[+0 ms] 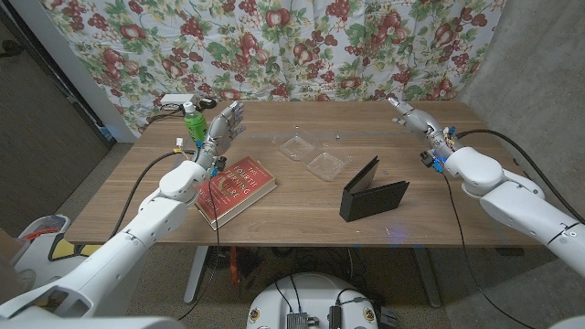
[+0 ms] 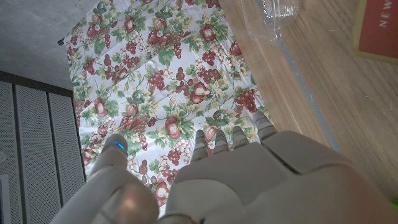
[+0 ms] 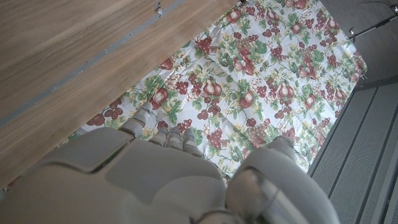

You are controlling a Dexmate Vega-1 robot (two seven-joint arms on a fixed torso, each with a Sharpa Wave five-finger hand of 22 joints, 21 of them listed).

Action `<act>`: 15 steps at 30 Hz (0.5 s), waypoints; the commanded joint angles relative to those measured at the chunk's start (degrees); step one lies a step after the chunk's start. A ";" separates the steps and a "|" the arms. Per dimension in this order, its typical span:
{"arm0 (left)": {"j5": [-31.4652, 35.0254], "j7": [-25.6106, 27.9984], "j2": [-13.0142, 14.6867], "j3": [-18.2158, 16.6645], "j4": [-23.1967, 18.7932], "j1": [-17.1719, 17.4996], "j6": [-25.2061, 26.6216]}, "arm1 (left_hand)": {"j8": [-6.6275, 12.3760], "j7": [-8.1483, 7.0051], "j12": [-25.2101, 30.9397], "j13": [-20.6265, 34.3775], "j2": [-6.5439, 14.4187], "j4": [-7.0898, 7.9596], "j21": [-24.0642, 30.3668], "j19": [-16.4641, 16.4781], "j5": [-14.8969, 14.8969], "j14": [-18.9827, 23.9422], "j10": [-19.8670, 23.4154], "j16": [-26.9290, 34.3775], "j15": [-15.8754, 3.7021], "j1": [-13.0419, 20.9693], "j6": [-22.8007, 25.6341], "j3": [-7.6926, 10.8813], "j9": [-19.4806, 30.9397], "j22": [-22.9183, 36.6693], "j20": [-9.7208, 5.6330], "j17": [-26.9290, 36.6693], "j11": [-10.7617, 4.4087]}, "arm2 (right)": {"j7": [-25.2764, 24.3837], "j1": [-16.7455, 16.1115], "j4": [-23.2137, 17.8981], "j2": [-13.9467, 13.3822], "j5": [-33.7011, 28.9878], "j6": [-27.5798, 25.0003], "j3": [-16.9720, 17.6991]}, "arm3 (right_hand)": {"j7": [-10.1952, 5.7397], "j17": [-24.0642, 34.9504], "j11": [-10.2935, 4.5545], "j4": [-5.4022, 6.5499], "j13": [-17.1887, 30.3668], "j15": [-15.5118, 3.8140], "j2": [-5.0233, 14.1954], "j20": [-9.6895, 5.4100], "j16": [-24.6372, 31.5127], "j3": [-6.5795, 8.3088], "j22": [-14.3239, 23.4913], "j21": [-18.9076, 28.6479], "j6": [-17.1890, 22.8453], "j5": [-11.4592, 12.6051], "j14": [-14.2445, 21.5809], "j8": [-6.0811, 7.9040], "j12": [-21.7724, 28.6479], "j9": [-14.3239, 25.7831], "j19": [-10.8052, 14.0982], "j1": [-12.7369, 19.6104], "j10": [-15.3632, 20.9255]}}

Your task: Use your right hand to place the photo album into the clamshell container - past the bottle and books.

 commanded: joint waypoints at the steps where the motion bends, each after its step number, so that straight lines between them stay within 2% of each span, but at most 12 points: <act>1: 0.32 2.99 2.16 -0.94 -6.38 3.41 2.67 | 0.26 0.13 0.47 0.29 -0.02 -0.34 0.15 -0.40 -0.05 -2.36 0.04 0.21 0.53 0.45 0.42 0.08 0.15 0.17 0.24 0.17 0.28 | 1.89 -0.90 -1.15 -2.18 -1.81 1.50 1.09 | -0.39 -0.06 -0.54 -0.67 0.18 -0.28 -0.06 0.16 0.16 -0.03 0.22 0.05 -0.35 0.49 -0.17 0.09 -0.04 0.13 -0.39 0.73 -0.32; 7: 0.84 4.73 3.46 -1.32 -9.98 5.29 4.47 | 0.29 0.25 0.44 0.29 -0.05 -0.36 0.08 -0.60 -0.08 -2.66 -0.02 0.12 0.76 0.48 0.60 0.06 0.15 0.17 0.33 0.17 0.40 | 1.67 -2.17 -2.89 -3.09 -2.62 2.00 2.22 | -0.59 -0.04 -0.58 -0.71 0.18 -0.34 -0.21 0.23 0.13 -0.17 0.22 0.08 -1.04 0.54 -0.37 -0.17 -0.16 0.13 -0.43 0.72 -0.67; 8: 0.99 5.21 3.64 -1.43 -10.69 5.70 4.74 | 0.32 0.32 0.44 0.29 -0.06 -0.36 0.05 -0.69 -0.08 -2.72 -0.04 0.10 0.81 0.48 0.71 0.04 0.15 0.17 0.27 0.17 0.43 | 1.60 -2.29 -3.47 -3.62 -3.38 1.59 2.24 | -0.59 -0.02 -0.73 -0.69 0.19 -0.46 -0.35 -0.07 -0.11 -0.31 0.22 -0.14 -1.09 0.58 -1.13 -0.17 -0.25 0.14 -1.12 0.62 -0.97; 10: 0.72 5.97 3.85 -1.70 -12.15 6.61 5.39 | 0.31 0.40 0.39 0.29 -0.08 -0.37 0.05 -0.71 -0.09 -2.84 -0.15 0.07 0.80 0.48 0.72 0.02 0.15 0.17 0.28 0.17 0.54 | 1.73 -2.45 -4.48 -4.76 -4.86 0.93 2.30 | -0.93 0.02 -1.04 -0.67 0.22 -0.82 -0.36 -0.91 -0.92 -0.59 0.26 -0.58 -1.42 0.81 -4.72 -0.19 -0.26 0.16 -4.06 0.57 -1.39; 15: 0.27 6.40 4.66 -2.13 -14.08 8.01 6.53 | 0.33 0.47 0.46 0.29 -0.12 -0.37 0.04 -0.79 -0.10 -3.10 0.01 0.01 0.98 0.48 0.90 -0.02 0.15 0.17 0.29 0.17 0.66 | 1.91 -3.88 -7.41 -7.22 -6.63 -1.41 3.17 | -1.08 0.03 -1.30 -0.66 0.22 -1.09 -0.33 -1.04 -0.92 -0.66 0.27 -0.49 -1.96 0.88 -5.42 -0.35 -0.42 0.17 -4.49 0.58 -1.94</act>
